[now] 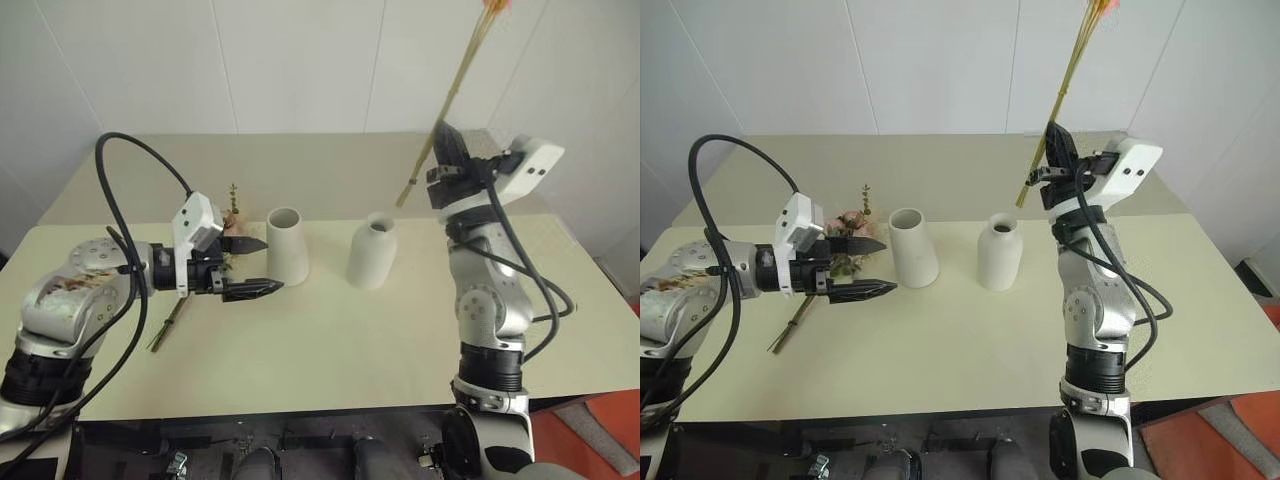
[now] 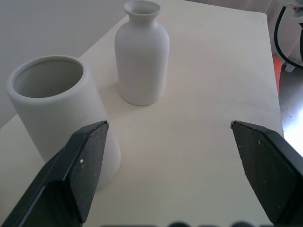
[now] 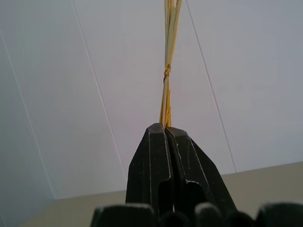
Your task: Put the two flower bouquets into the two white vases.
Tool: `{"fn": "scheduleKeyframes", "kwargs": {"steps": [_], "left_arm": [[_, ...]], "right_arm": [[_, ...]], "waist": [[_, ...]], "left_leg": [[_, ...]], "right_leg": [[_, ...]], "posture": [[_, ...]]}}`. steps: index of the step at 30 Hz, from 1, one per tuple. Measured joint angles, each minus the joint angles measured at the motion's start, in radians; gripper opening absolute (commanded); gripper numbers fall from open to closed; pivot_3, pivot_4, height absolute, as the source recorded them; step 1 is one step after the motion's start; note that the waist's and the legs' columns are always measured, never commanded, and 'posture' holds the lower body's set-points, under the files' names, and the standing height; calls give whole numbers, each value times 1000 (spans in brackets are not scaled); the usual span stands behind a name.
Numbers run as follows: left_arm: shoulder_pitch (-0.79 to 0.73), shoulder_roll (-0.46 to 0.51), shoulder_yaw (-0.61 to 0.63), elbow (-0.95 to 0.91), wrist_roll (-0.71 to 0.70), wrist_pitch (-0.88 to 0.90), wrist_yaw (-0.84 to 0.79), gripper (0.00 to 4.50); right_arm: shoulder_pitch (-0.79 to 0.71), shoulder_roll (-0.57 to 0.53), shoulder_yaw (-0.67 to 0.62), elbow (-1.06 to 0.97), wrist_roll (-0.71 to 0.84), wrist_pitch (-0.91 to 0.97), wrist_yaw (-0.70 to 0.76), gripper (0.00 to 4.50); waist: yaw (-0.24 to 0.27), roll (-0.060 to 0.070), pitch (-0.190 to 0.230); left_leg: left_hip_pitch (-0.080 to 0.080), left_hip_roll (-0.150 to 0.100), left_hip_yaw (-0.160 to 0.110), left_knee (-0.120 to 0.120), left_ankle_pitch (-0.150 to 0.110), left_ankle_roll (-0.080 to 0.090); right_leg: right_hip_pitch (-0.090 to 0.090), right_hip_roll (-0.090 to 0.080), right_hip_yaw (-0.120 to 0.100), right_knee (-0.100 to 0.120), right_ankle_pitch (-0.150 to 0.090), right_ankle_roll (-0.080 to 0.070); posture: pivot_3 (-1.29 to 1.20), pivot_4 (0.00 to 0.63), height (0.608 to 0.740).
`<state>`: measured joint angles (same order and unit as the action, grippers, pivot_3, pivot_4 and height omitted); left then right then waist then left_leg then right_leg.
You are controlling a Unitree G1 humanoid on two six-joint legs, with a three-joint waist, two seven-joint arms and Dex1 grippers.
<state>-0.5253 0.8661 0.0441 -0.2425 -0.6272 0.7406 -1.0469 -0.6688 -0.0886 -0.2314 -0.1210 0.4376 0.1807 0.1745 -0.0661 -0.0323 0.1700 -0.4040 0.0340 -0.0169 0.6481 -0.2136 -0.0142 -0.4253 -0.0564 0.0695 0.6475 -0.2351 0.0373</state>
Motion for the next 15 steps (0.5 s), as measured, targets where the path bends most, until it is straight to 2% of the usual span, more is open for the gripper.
{"fn": "scheduleKeyframes", "kwargs": {"steps": [10, 15], "left_arm": [[30, 27, 33, -25, -3, 8, 10, 4500], [33, 29, 45, -33, -8, 19, 18, 4500]], "right_arm": [[18, 46, 58, 74, -46, -84, 11, 23], [81, 59, 88, 82, -69, -140, 43, 23]], "waist": [[-2, 0, 0], [0, 0, 0]], "left_leg": [[0, 0, 0, 0, 0, 0], [0, 0, 0, 0, 0, 0]], "right_leg": [[0, 0, 0, 0, 0, 0], [0, 0, 0, 0, 0, 0]], "posture": [[0, 150, 740], [0, 150, 740]]}}
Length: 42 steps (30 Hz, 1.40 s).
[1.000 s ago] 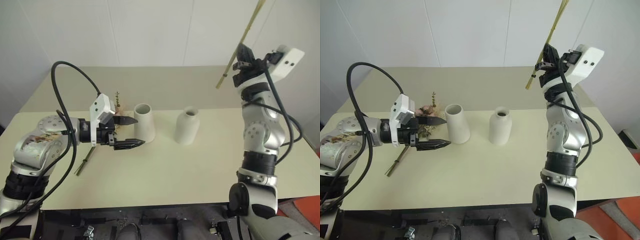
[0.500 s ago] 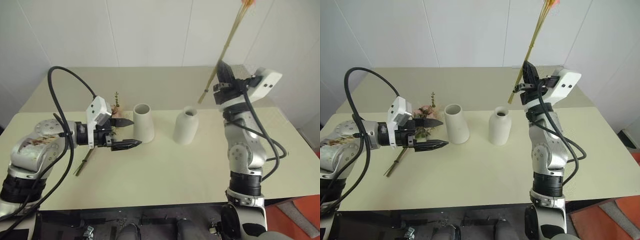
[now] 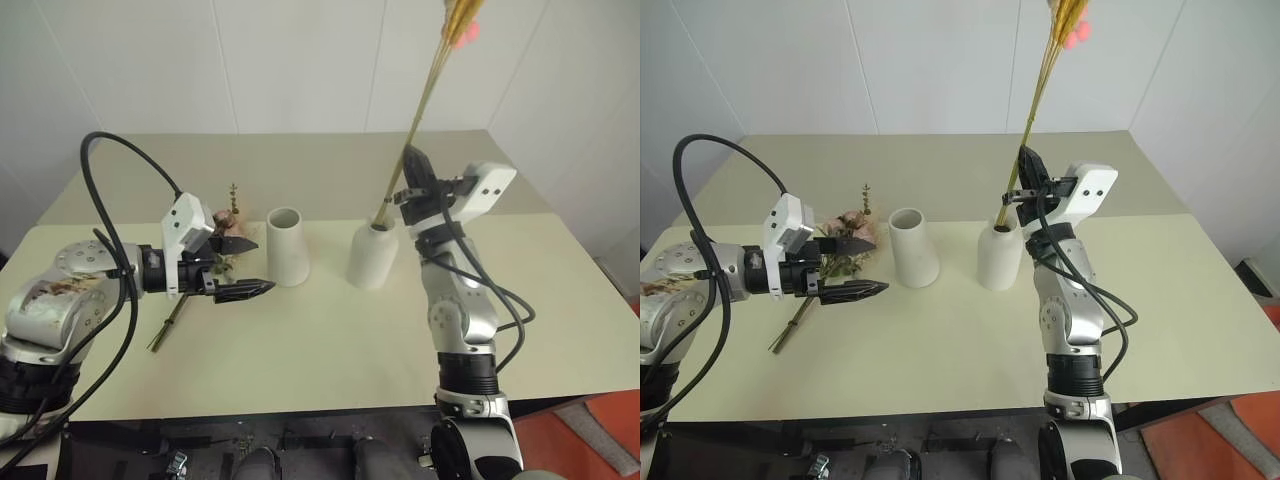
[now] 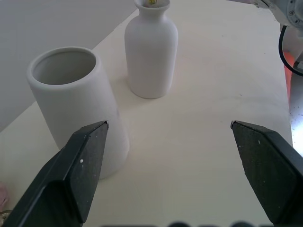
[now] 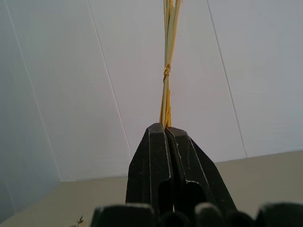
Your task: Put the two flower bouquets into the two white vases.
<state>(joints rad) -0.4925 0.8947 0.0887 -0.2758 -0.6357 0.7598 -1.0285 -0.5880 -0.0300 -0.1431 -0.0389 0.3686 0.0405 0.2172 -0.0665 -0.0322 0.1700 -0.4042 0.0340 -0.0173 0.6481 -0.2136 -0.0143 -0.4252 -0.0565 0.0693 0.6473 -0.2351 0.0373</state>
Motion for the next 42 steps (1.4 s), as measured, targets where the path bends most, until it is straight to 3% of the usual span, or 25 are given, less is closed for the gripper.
{"fn": "scheduleKeyframes", "kwargs": {"steps": [19, 23, 33, 38, 42], "left_arm": [[-23, -9, 2, 12, 2, -5, 2, 4500], [-44, -21, -7, 29, 11, -22, -3, 4500], [-54, -36, -21, 50, 26, -36, -4, 4500], [27, -30, 11, 18, 48, 4, 87, 4500], [119, -40, 32, -82, 150, 115, 332, 4500]], "right_arm": [[117, -6, 79, 63, -128, -212, 56, 23], [143, -14, 97, 62, -141, -235, 80, 987], [334, -93, 129, -151, -111, -174, 146, 4449], [464, -267, 115, -328, -83, 6, 191, 4449], [536, -494, 28, -500, 98, 278, 266, 4449]], "waist": [[-1, 0, 0], [-1, 0, 0], [7, 0, 0], [11, 0, 0], [19, -1, 0]], "left_leg": [[0, 0, 0, 0, 0, 0], [1, 0, 0, 0, 0, 0], [0, 0, 0, 0, 0, 0], [1, 0, 0, 0, 0, 0], [3, 0, 0, 0, 0, 0]], "right_leg": [[0, 0, 0, 0, 0, 0], [0, 0, 0, 0, 0, 0], [0, 0, 0, 0, 0, 0], [1, 0, 0, 0, -1, 0], [3, 0, 0, 0, -1, 0]], "posture": [[0, 150, 740], [0, 150, 740], [0, 150, 740], [0, 150, 740], [0, 150, 740]]}}
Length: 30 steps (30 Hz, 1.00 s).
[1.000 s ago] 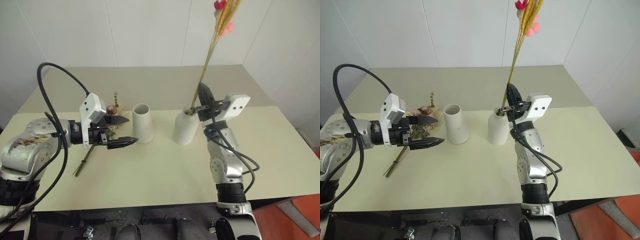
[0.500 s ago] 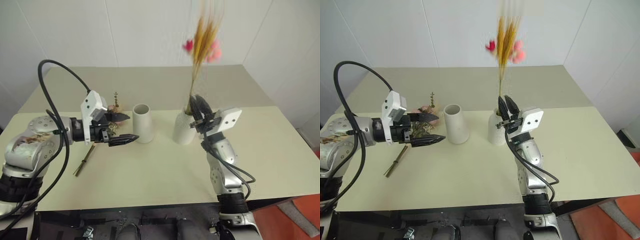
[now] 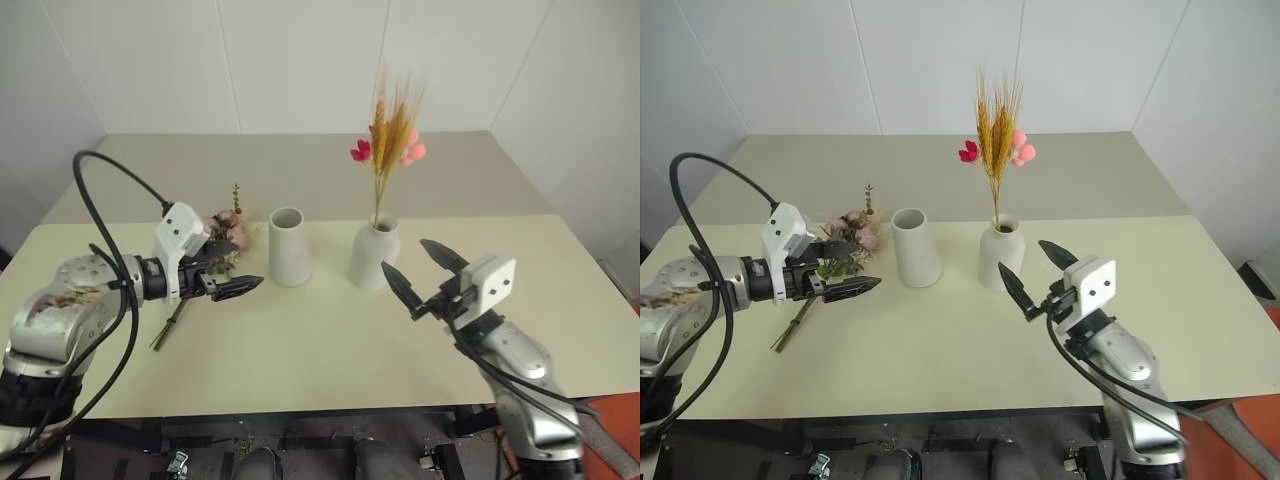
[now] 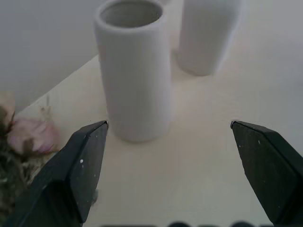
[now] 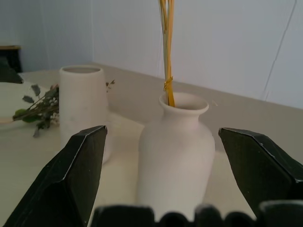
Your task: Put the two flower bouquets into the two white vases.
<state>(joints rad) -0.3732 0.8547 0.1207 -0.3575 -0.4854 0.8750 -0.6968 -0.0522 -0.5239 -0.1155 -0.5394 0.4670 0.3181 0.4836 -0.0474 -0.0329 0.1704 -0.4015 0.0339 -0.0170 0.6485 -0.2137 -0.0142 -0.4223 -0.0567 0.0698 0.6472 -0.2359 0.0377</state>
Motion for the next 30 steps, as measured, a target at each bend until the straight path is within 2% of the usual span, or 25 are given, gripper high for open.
{"fn": "scheduleKeyframes", "kwargs": {"steps": [2, 5, 9, 14, 21, 25, 30], "left_arm": [[-6, -26, 10, -36, 19, 109, 110, 4500], [-74, -50, 27, -41, 7, 309, 187, 4500], [-186, -19, -33, 41, 27, 494, 238, 4500], [-255, -42, -121, 191, 63, 566, 273, 4500], [-321, -107, -181, 330, 102, 558, 290, 4500], [-359, -115, -230, 416, 132, 517, 275, 3599], [-385, -116, -254, 485, 162, 457, 251, 1896]], "right_arm": [[1, -96, -48, -61, 84, 95, 48, 4449], [-20, -190, -68, -99, 165, 190, 91, 4449], [-106, -258, -108, -100, 293, 303, 117, 4449], [-162, -315, -108, -126, 387, 352, 182, 4449], [-168, -314, -110, -143, 426, 392, 147, 4449], [-156, -314, -117, -160, 446, 409, 116, 4488], [-137, -314, -139, -162, 458, 410, 83, 4488]], "waist": [[5, -1, 0], [9, -2, 0], [6, -3, 1], [7, -4, 1], [13, -5, 2], [14, -5, 2], [13, -5, 2]], "left_leg": [[2, 0, 0, 0, 0, 0], [2, 0, -1, 1, 0, 0], [2, 0, -1, 1, 0, 0], [-2, -1, -2, 1, 0, 0], [-3, -1, -2, 2, 0, 0], [-3, -1, -2, 2, 0, 0], [-3, -1, -2, 2, 0, 0]], "right_leg": [[2, 1, -1, 0, -3, 5], [2, 1, -1, 0, -4, 7], [2, 1, 0, -1, -4, 7], [0, 1, -1, -1, -1, 2], [-1, 0, -1, -1, -1, 2], [-1, 0, -1, -1, 0, 0], [-1, 0, -1, -1, 0, 0]], "posture": [[0, 150, 740], [0, 150, 740], [0, 150, 740], [0, 150, 740], [0, 150, 740], [0, 150, 740], [0, 150, 740]]}}
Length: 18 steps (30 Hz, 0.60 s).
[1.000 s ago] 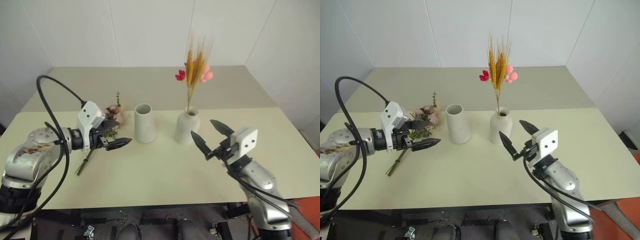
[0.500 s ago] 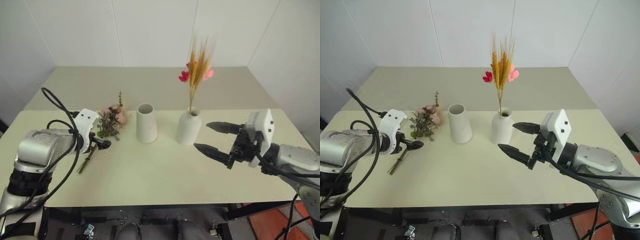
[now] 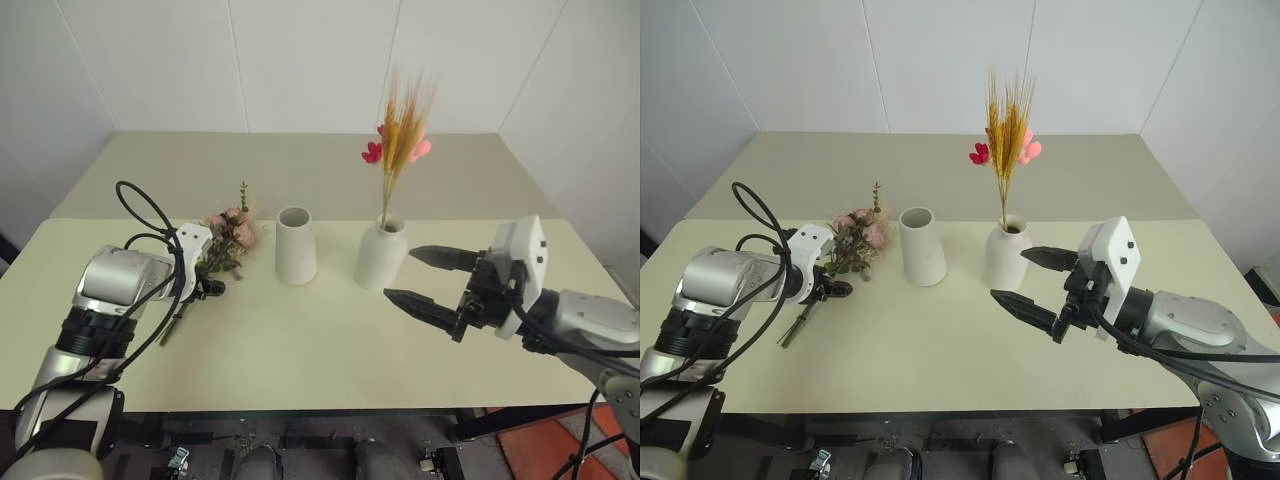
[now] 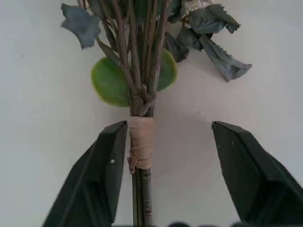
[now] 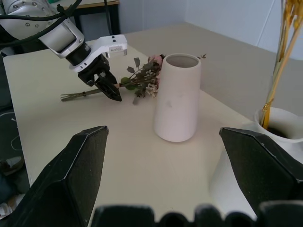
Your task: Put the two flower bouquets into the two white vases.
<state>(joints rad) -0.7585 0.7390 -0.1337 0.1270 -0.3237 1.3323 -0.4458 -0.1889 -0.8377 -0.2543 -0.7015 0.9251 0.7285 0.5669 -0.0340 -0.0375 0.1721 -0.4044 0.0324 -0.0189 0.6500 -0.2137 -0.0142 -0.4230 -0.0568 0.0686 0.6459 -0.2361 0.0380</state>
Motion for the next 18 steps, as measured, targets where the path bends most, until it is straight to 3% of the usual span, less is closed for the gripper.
{"fn": "scheduleKeyframes", "kwargs": {"steps": [5, 6, 8, 13, 18], "left_arm": [[-27, -11, -15, 23, 28, -39, -4, 242], [-29, -17, -14, 27, 35, -49, 1, 76], [-30, -40, 2, 43, 52, -68, 25, 77], [-70, -190, 249, 93, 53, -265, 185, 77], [-258, -325, 511, 188, -42, -491, 268, 77]], "right_arm": [[19, 0, -1, -3, -4, 0, -11, 4488], [24, 0, -1, -5, -8, 0, -12, 4488], [40, 0, -1, -8, -16, 0, -15, 4488], [65, 0, -8, -21, -42, 0, -34, 4488], [126, 4, -48, -49, -55, -1, -66, 4488]], "waist": [[4, 0, 0], [5, 0, 0], [7, 0, 0], [20, -2, 1], [30, -3, 2]], "left_leg": [[0, 0, 0, 0, 0, 0], [0, 0, 0, 0, 0, 0], [0, 0, 0, 1, 0, 0], [-3, 0, -1, 3, 0, 0], [-5, -1, -2, 6, 0, 0]], "right_leg": [[0, 0, 0, 0, 0, 0], [0, 0, 0, 0, 0, 0], [0, 0, 0, 0, 0, 0], [0, 0, -1, 0, 1, 0], [1, -2, -3, -1, 1, 1]], "posture": [[0, 150, 740], [0, 150, 740], [0, 150, 740], [0, 150, 740], [0, 150, 740]]}}
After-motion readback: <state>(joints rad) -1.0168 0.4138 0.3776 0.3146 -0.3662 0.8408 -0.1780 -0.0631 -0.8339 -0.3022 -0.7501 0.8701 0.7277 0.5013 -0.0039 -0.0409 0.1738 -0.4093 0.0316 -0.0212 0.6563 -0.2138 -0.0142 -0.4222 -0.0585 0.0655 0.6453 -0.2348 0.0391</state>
